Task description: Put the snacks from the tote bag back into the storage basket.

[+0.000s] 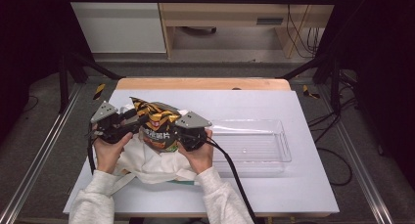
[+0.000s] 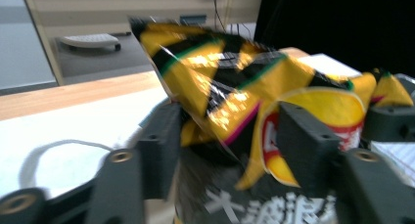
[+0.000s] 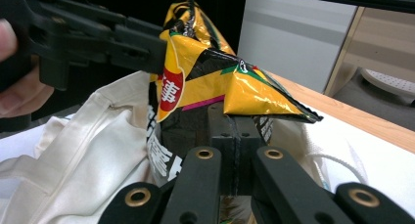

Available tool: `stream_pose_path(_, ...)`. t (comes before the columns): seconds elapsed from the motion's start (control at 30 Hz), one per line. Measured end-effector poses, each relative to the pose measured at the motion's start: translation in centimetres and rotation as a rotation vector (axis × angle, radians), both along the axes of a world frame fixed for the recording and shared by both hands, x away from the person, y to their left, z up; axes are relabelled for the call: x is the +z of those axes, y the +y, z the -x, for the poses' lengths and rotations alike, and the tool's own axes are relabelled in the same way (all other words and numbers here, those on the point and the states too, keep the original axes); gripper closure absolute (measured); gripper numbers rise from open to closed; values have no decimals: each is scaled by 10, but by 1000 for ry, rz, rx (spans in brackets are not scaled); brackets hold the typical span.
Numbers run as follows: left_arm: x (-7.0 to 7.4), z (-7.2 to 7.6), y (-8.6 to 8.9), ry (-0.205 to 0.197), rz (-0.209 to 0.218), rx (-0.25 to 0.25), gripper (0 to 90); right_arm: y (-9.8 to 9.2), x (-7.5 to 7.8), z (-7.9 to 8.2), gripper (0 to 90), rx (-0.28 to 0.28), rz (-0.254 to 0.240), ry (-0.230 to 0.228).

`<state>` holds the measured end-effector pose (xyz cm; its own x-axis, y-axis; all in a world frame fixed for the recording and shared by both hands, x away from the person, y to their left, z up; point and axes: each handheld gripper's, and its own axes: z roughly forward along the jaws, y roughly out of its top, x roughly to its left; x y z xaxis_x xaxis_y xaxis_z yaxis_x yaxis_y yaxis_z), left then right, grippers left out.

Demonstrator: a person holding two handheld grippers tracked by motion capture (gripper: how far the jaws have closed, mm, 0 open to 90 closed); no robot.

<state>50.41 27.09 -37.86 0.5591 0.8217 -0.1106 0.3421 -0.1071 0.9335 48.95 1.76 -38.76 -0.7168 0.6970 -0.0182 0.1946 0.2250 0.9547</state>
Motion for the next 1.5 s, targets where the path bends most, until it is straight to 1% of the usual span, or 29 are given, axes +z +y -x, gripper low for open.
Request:
stream_pose_path(0.07,-2,0,-3,8,-19,-2,537,0,0,0,900,3,-1,2)
stream_pose_path(0.17,-5,-1,-6,18,-41,18,664,-1,0,-1,900,8,-2,6)
stream_pose_path(0.2,-6,-1,-6,18,-48,26,736,0,0,-1,900,12,-6,9)
stream_pose_path(0.23,-6,-1,-7,21,-52,31,774,0,0,0,900,14,-8,9)
stream_pose_path(0.3,-7,-1,-7,33,-49,36,836,1,0,0,900,13,-3,3)
stream_pose_path(0.33,-7,-1,-8,36,-50,41,852,1,-1,0,900,9,-5,3)
stream_pose_path(0.37,-7,0,-8,31,-58,44,879,1,0,0,900,2,-13,10)
stream_pose_path(0.43,-6,2,-8,27,-66,49,895,1,0,0,900,0,-14,11)
stream_pose_path(0.47,-6,3,-8,24,-64,52,900,1,0,0,900,-7,-15,9)
stream_pose_path(0.57,-5,5,-8,13,-81,54,900,1,1,0,892,-27,-18,13)
stream_pose_path(0.63,-5,6,-8,14,-83,51,900,0,1,-1,870,-54,-25,22)
stream_pose_path(0.67,-4,7,-8,13,-87,52,900,0,1,-1,870,-54,-25,22)
stream_pose_path(0.7,-4,8,-8,13,-84,51,900,-1,2,-1,858,-57,-35,27)
stream_pose_path(0.77,-2,11,-7,8,-86,50,900,-2,3,-2,859,-82,-43,35)
stream_pose_path(0.8,-1,12,-7,10,-72,40,900,-3,4,-2,876,-87,-50,37)
stream_pose_path(0.83,1,14,-7,7,-66,34,900,-4,5,-2,894,-95,-45,39)
stream_pose_path(0.87,3,17,-8,3,-73,35,900,-5,6,-2,900,-102,-53,46)
stream_pose_path(0.93,7,22,-10,-11,-74,30,900,-5,6,-2,900,-108,-60,46)
stream_pose_path(1.0,10,27,-11,-22,-81,32,900,-7,8,-2,900,-107,-77,54)
stream_pose_path(1.07,13,31,-11,-29,-80,34,900,-7,11,-2,900,-105,-85,48)
stream_pose_path(1.13,17,36,-12,-41,-93,41,900,-7,15,-1,900,-100,-90,49)
stream_pose_path(1.2,21,40,-12,-48,-94,49,900,-7,19,0,900,-94,-95,44)
stream_pose_path(1.33,29,46,-11,-65,-103,64,900,-6,31,3,900,-73,-118,35)
stream_pose_path(1.37,33,48,-11,-72,-103,71,900,-6,35,4,900,-70,-119,33)
stream_pose_path(1.4,35,50,-10,-72,-98,73,900,-6,35,4,900,-70,-119,33)
stream_pose_path(1.47,40,54,-8,-85,-90,78,900,-5,41,6,900,-65,-119,20)
stream_pose_path(1.5,43,56,-8,-88,-81,80,900,-5,44,7,900,-59,-121,20)
